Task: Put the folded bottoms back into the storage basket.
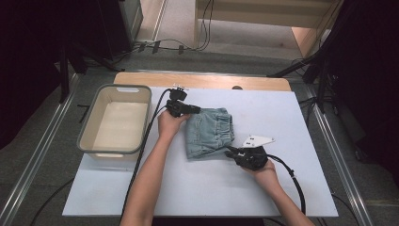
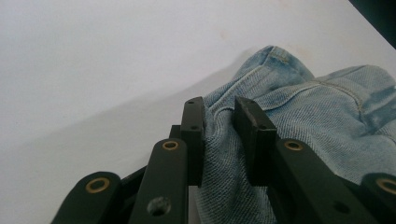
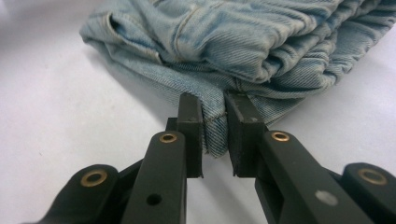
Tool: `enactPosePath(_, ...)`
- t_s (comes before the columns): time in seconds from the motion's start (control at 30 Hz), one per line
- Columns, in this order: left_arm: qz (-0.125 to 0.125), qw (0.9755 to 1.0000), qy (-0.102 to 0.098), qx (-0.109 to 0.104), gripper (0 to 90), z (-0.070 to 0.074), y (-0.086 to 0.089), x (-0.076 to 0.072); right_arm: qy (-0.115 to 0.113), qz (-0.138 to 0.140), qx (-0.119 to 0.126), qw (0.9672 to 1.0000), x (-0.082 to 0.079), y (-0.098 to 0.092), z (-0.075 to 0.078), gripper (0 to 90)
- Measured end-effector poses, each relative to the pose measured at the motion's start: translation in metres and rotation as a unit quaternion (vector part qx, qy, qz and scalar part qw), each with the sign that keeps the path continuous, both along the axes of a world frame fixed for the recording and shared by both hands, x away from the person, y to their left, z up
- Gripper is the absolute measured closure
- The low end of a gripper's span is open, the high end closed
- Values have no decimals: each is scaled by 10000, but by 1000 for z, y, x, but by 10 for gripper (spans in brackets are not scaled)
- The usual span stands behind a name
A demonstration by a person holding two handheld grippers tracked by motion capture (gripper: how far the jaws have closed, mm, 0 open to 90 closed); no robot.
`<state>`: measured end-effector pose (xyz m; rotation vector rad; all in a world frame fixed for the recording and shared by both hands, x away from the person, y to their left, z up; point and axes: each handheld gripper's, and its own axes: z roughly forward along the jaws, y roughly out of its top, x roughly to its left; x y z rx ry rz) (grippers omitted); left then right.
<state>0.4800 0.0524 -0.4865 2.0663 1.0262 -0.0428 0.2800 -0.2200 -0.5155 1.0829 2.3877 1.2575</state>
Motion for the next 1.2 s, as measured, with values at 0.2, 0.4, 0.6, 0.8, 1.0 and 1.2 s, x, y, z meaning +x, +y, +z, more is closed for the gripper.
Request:
enactPosePath(0.2, -23, 9999, -144, -92, 760, 9, 0, -3, -64, 33, 261, 9996, -1, -2, 7, 759)
enactPosePath(0.4, -33, 9995, -256, -161, 771, 18, 0, -6, -202, 85, 275, 9994, -6, 1, 13, 771)
enactPosePath(0.6, -53, 9992, -329, -204, 775, 25, 2, -8, -197, 168, 394, 9989, -8, 1, 17, 773)
enactPosePath(0.8, -42, 9988, -404, -256, 776, 32, 4, -9, -245, 107, 498, 9984, -9, -2, 24, 771)
enactPosePath(1.0, -8, 9983, -504, -298, 776, 42, 4, -9, -351, 38, 581, 9977, -7, -5, 31, 771)
enactPosePath(1.2, 7, 9978, -521, -418, 776, 47, 6, -9, -460, -13, 646, 9968, -7, -8, 37, 770)
